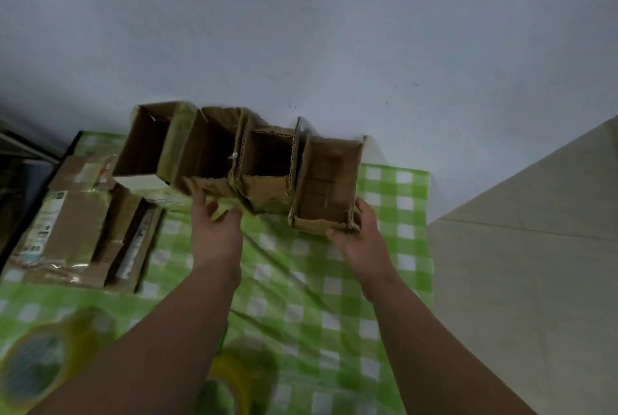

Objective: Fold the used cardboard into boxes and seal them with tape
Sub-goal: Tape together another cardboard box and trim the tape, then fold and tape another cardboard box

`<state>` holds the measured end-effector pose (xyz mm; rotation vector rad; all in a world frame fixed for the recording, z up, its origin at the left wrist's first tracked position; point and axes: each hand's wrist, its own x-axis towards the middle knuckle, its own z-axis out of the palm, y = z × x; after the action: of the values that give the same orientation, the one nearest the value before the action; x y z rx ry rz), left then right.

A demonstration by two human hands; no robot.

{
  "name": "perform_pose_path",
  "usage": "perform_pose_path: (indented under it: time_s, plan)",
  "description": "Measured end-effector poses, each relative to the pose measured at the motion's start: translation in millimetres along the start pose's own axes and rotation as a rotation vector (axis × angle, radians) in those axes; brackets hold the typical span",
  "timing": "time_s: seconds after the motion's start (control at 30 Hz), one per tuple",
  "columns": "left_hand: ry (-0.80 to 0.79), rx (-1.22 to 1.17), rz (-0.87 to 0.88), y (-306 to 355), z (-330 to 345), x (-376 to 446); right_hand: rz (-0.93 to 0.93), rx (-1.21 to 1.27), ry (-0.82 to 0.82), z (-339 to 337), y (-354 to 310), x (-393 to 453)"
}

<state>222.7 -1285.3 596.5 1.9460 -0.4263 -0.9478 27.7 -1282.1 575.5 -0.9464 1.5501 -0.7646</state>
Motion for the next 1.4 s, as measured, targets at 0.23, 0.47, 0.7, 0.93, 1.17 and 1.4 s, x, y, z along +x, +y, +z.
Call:
perform_pose_path:
  time_s: [0.23, 0.47, 0.7, 0.93, 1.17, 1.4]
  plan:
    - [-0.024, -0.036, -0.004, 3, -11, 13, 0.045, -0.013, 0.030, 18, -1, 7]
    - [-0.075, 0.024, 0.032, -2, -33, 17, 0.089, -0.058, 0.199, 34, 14, -4]
    - [-0.180, 0.174, 0.121, -6, -80, 20, 0.157, -0.074, 0.575, 68, 20, -46]
    - [-0.217, 0.348, 0.238, 4, -179, 55, 0.063, -0.143, 0.390, 174, 5, -98]
    - [-0.149, 0.375, 0.234, -1, -270, 108, 0.009, -0.305, 0.085, 262, -17, -127]
    - [-0.114, 0.407, 0.183, -23, -305, 120, 0.006, -0.371, -0.078, 290, -22, -128]
